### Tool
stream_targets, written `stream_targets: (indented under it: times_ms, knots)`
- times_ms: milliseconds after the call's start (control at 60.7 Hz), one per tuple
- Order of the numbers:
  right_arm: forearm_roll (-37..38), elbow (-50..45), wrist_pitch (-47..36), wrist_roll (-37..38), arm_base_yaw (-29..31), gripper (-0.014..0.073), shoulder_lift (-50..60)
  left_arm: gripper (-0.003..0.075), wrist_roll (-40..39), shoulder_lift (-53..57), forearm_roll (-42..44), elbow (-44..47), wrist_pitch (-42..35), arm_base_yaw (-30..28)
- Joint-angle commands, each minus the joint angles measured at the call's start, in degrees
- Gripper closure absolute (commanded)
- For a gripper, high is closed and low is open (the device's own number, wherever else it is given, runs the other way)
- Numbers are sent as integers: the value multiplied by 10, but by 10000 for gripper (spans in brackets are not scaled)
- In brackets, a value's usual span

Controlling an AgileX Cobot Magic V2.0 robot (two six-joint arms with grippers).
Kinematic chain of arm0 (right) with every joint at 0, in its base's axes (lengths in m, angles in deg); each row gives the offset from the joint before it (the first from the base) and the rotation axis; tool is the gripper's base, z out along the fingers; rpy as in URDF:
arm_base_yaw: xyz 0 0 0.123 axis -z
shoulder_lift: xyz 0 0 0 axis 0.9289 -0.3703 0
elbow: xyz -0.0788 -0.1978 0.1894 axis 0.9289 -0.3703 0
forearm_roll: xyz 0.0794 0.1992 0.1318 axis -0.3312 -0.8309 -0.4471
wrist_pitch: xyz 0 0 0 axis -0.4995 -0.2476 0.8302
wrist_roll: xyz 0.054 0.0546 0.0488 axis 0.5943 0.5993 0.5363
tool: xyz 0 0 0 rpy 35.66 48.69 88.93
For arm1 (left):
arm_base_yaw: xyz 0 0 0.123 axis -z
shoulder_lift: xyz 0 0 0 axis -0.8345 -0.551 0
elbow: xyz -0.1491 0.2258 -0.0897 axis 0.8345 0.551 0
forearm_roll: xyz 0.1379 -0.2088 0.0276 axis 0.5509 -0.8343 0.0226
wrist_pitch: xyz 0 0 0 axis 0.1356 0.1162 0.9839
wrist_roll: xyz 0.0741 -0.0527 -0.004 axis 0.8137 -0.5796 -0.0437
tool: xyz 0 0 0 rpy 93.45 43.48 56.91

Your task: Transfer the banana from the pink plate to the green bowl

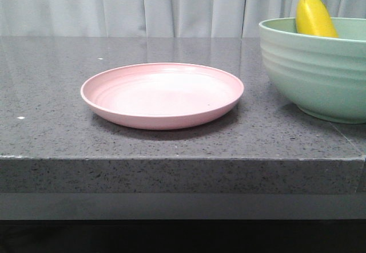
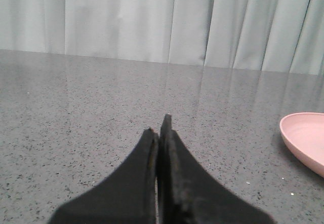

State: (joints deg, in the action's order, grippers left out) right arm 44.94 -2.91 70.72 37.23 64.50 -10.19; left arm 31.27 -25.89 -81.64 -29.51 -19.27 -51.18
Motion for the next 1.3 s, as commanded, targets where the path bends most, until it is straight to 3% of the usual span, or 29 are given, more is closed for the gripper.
stream_targets:
  times_ms: [0,181,297,775,989,1285]
  knots:
    - [-12,14,-34,-6,0,664,3,741,0,11,0,3,-51,4]
    - [-2,13,-40,-6,0,664,11,741,0,11,0,3,-51,4]
    - [34,-27,-87,-6,0,664,59,741,0,11,0,3,-51,4]
    - [34,-409,-431,-6,1,664,359,741,0,11,0,3,-51,4]
    - [33,-516,-468,-6,4,664,447,741,0,11,0,3,-51,4]
    - [30,-541,-499,-6,8,664,460,741,0,11,0,3,-51,4]
